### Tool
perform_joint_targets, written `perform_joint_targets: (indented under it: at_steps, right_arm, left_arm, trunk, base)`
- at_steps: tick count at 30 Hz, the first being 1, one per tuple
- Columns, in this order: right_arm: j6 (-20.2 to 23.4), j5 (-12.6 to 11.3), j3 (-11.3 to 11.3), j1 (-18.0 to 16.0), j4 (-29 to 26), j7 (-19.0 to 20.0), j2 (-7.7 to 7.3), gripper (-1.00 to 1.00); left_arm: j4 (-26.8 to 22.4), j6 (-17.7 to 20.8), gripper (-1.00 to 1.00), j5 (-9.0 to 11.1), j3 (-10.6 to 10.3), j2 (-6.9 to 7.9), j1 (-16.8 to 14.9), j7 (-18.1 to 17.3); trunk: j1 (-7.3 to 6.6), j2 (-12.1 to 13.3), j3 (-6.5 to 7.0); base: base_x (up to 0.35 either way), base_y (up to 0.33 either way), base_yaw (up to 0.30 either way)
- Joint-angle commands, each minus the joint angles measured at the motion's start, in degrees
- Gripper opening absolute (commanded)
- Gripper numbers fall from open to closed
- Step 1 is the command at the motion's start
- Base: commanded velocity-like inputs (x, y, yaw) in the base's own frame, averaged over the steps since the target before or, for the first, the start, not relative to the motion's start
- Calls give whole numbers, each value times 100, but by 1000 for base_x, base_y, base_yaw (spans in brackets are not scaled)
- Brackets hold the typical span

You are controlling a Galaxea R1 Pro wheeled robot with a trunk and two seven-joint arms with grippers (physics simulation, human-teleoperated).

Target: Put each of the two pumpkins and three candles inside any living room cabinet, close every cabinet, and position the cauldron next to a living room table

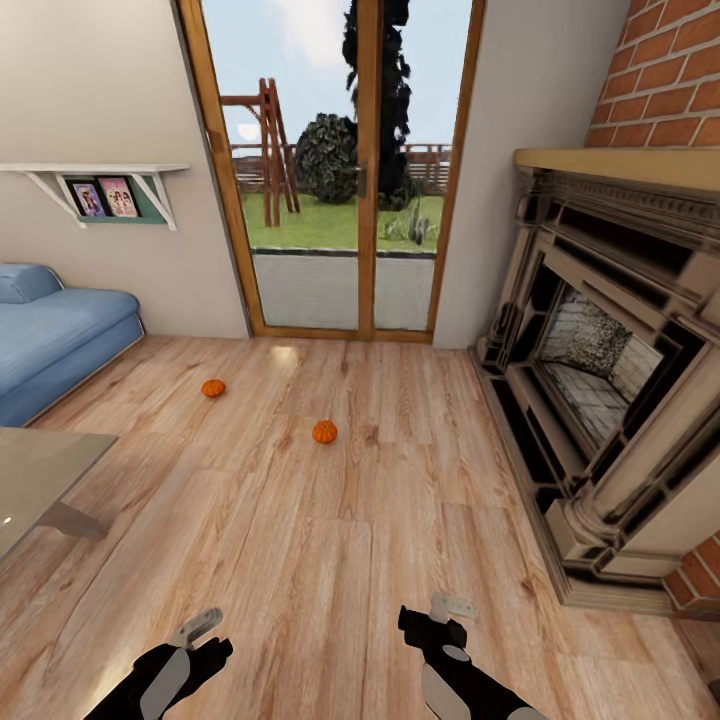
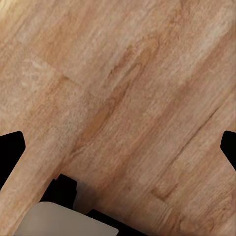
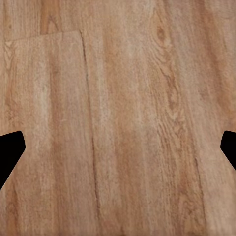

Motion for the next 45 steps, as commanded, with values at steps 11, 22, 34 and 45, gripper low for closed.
perform_joint_targets:
  at_steps: [11, 22, 34, 45]
  right_arm:
    - [-30, -103, 39, -5, 0, -29, -2, 100]
    - [-14, -128, 36, -5, -1, -43, -2, 100]
    - [431, -156, -35, -5, -14, -52, -33, 100]
    - [620, -165, -41, -5, -26, -48, -43, 100]
  left_arm:
    - [-14, 25, 100, 70, -14, 2, 0, 41]
    - [-14, 25, 100, 71, -14, 2, 0, 41]
    - [-14, 25, 100, 77, -14, 10, 0, 41]
    - [-14, 25, 100, 71, -14, 5, 0, 41]
  trunk:
    - [0, -3, -69]
    - [0, -3, -134]
    - [0, -3, -179]
    - [0, -3, -180]
  base:
    - [-2, 0, -153]
    - [-39, 12, -225]
    - [78, 15, -255]
    - [38, 11, -272]
